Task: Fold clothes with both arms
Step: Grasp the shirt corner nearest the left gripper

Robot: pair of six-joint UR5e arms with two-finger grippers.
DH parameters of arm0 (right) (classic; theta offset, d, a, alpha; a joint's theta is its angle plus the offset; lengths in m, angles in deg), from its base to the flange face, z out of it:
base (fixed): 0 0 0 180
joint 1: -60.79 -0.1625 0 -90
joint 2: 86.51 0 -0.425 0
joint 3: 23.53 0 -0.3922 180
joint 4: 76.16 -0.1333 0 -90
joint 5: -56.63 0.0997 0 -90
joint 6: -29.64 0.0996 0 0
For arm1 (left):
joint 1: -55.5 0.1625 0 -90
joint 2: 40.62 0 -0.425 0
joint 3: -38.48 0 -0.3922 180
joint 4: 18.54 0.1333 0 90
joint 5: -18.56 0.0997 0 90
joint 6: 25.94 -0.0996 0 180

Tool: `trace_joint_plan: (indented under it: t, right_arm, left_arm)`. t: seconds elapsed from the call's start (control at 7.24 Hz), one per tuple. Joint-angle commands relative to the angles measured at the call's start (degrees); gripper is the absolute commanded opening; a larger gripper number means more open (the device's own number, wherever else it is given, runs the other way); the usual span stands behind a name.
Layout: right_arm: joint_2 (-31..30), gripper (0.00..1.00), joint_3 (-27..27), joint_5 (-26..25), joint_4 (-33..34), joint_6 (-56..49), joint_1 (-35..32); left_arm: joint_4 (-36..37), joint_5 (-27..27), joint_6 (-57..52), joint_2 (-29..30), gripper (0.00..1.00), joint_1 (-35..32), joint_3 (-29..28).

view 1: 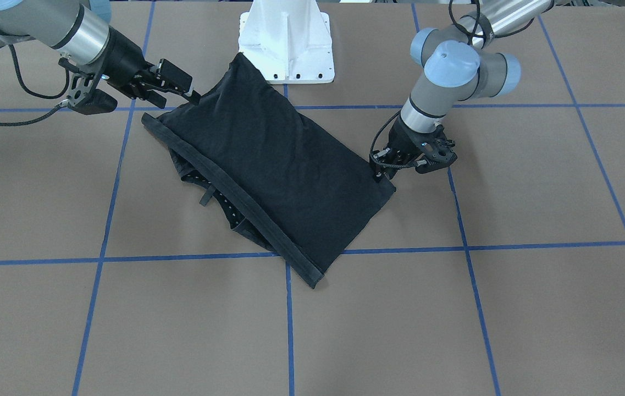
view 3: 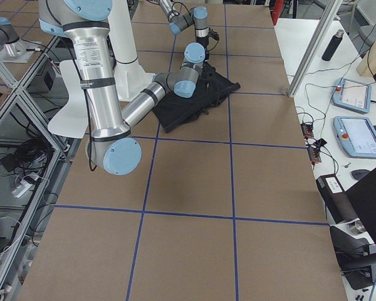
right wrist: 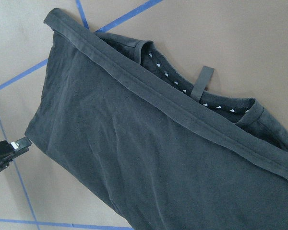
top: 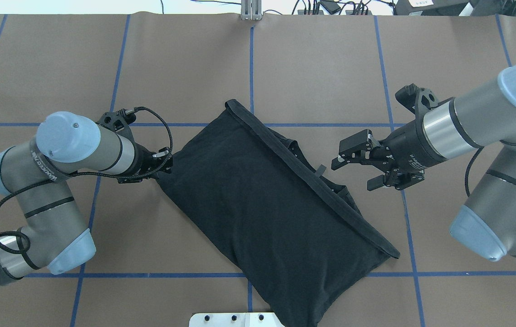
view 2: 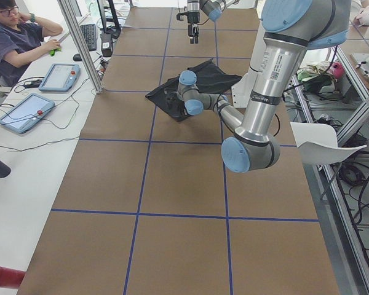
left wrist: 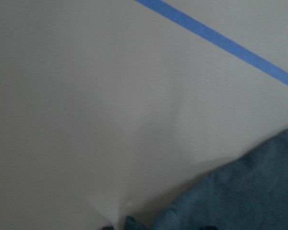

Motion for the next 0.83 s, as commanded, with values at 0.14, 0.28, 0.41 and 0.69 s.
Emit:
trace_joint_plan:
  t: [0.14, 0.28, 0.41, 0.69]
  right_arm:
    - [-0.1, 1.0, 0.0, 0.0, 0.0, 0.0, 0.0]
    - [-0.2, 1.0, 0.0, -0.1, 0.1, 0.0, 0.0]
    - [-0.2, 1.0, 0.0, -0.4, 0.0, 0.0, 0.1]
    - [-0.2, 1.0, 0.0, -0.5, 0.1, 0.0, 0.0]
  left_arm:
    - [5.1, -0.3, -1.3, 0.3, 0.0, -0.3, 3.4]
    - [5.1, 0.1, -1.2, 0.4, 0.0, -0.2, 2.5]
    - [5.0, 0.4, -1.1, 0.4, 0.52, 0.0, 1.4]
    - [5.0, 1.6, -1.3, 0.7, 0.96, 0.0, -0.4]
